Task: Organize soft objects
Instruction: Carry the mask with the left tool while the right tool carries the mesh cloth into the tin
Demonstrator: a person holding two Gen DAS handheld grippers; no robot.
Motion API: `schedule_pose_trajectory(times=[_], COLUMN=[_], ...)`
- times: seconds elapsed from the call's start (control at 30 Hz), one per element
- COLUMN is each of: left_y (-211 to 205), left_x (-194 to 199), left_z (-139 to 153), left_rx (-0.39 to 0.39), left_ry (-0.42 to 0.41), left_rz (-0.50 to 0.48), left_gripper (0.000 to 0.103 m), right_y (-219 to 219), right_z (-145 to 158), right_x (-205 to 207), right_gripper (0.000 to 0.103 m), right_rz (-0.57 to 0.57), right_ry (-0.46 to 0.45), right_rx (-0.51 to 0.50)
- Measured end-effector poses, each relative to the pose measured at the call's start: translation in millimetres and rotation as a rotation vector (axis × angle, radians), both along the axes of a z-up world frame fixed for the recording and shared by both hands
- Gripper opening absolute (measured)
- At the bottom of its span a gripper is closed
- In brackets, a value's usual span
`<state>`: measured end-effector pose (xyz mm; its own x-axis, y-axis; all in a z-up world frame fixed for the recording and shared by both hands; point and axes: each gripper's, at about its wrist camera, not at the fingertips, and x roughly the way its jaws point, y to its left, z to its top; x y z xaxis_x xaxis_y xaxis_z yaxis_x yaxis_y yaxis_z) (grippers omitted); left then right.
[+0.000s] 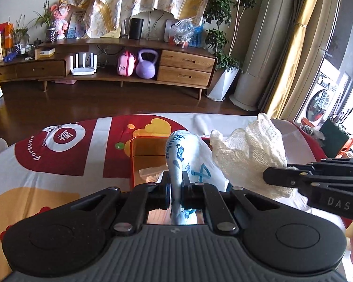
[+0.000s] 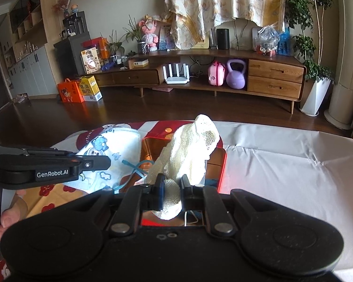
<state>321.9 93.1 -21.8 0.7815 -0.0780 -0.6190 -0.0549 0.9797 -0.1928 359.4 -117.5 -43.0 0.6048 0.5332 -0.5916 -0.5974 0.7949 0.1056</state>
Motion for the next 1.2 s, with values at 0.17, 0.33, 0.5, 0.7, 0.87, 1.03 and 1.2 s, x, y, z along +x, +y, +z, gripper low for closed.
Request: schedule_pose_trajectory(times=[0.17,0.33,0.5,0.7,0.87,1.03,1.2], left_y=[-3,-5,-7,-9,-6,-3,-10], left_x=[20,35,50,63,71,74,72], left_z=[-11,-26,-40,-55,-68,-77,-77], left_rx=[-0.022,-0.026,-0.028,-0.023,-0.004,0.007,0.056], left_ry=[0.016,0.044,0.065,0.091,0.128,0.164,0.163], left_rz=[-0.005,0.001,-0.006,-0.009,0.01,0.008,0.003], left_gripper=[0.008,0.008,0.008,0.008,0.008,0.008,0.008], right_y=[8,14,21,23,25,25,24], right_z=[-12,-23,-36,-50,-64,-68,-67], right_x=[13,24,33,46,52,52,50], right_gripper=[0.012,0.012,0.012,0.012,0.013,0.018,0.024], right_rz=[0.006,0.011,0.011,-0.007,-0.013,-0.016,-0.019], right_ry=[0.016,0.039,0.067,0.096,0.123,0.133,0.133], right_rx=[-0.014,-0.022,-0.044,-0.063,-0.075,-0.073,-0.07])
